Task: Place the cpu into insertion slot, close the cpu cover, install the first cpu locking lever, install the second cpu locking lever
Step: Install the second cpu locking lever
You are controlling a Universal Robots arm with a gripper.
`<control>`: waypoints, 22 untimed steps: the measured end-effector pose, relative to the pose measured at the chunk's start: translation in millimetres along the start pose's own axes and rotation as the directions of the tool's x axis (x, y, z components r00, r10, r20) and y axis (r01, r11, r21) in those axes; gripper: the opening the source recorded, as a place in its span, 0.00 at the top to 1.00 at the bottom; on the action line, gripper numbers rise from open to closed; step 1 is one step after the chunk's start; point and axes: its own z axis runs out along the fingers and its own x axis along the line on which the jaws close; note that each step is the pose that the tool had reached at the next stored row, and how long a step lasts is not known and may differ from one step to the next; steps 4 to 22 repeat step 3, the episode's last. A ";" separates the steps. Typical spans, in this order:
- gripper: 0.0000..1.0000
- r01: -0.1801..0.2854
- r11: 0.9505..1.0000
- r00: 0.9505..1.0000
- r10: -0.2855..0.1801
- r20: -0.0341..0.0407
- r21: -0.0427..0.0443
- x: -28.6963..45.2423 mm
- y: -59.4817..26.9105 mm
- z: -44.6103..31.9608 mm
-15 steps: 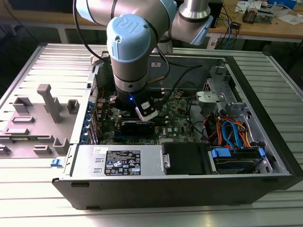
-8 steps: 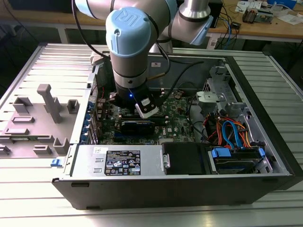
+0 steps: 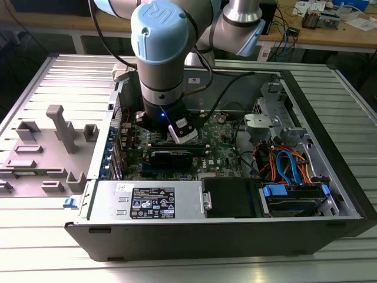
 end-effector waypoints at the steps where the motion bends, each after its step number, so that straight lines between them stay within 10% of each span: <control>1: 0.89 0.000 1.000 1.000 0.000 -0.001 0.000 0.0 0.0 0.0; 22: 0.89 0.000 1.000 1.000 0.000 -0.001 0.000 0.0 0.0 0.0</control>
